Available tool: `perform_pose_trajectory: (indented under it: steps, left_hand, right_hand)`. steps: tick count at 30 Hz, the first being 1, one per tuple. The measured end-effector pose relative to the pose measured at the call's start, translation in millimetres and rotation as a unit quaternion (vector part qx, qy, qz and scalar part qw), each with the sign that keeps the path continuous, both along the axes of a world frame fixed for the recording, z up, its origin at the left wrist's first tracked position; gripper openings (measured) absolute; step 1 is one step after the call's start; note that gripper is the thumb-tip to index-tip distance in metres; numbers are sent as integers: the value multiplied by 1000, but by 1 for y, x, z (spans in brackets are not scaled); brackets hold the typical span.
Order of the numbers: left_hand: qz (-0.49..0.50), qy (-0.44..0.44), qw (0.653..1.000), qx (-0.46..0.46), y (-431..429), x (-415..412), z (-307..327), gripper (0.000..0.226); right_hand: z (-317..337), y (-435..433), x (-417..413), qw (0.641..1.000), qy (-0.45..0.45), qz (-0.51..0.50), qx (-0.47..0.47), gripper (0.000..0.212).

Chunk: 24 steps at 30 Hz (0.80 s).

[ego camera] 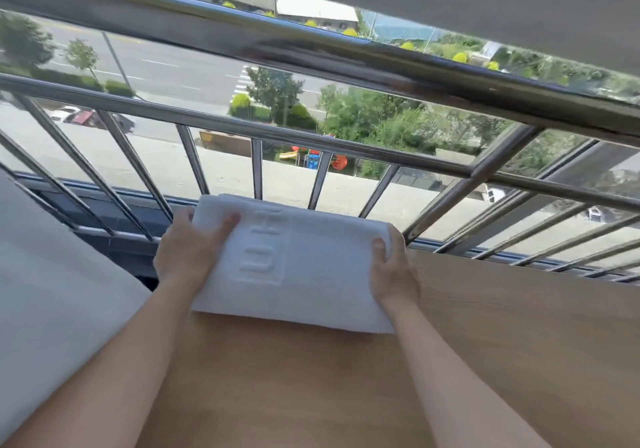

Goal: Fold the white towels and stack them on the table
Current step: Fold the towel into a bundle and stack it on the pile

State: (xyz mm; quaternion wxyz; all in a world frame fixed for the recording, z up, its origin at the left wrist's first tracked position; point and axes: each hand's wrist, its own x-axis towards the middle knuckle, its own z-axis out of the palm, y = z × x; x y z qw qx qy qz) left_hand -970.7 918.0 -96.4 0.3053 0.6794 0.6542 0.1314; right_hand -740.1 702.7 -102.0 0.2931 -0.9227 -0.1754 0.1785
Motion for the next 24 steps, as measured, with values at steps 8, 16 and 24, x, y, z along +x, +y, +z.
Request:
perform_pose_trajectory:
  steps: [8, 16, 24]
  left_hand:
    - [-333, 12, 909, 252, -75, 46, 9, 59]
    - [-421, 192, 866, 190, -133, 97, 0, 83]
    - [-505, 178, 830, 157, -197, 155, -5, 75]
  right_hand:
    - [11, 1, -11, 977, -197, 49, -62, 52]
    - [14, -35, -33, 973, -159, 167, -21, 52]
    - [18, -149, -22, 993, -25, 100, 60, 50]
